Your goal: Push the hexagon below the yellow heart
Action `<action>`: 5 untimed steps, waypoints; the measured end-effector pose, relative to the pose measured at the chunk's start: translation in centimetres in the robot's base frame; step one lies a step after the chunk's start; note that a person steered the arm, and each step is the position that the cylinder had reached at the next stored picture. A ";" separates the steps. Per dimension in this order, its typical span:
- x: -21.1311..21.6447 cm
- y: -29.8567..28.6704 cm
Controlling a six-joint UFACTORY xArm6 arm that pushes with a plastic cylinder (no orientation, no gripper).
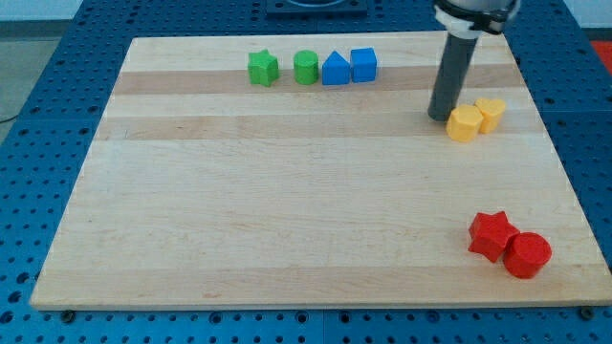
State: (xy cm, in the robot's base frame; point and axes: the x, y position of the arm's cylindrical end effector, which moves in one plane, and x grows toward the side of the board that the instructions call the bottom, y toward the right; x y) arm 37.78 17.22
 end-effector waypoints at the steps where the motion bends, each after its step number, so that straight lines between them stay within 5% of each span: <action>1: 2.8 1.2; 3: 5.8 1.9; 5: 3.3 2.2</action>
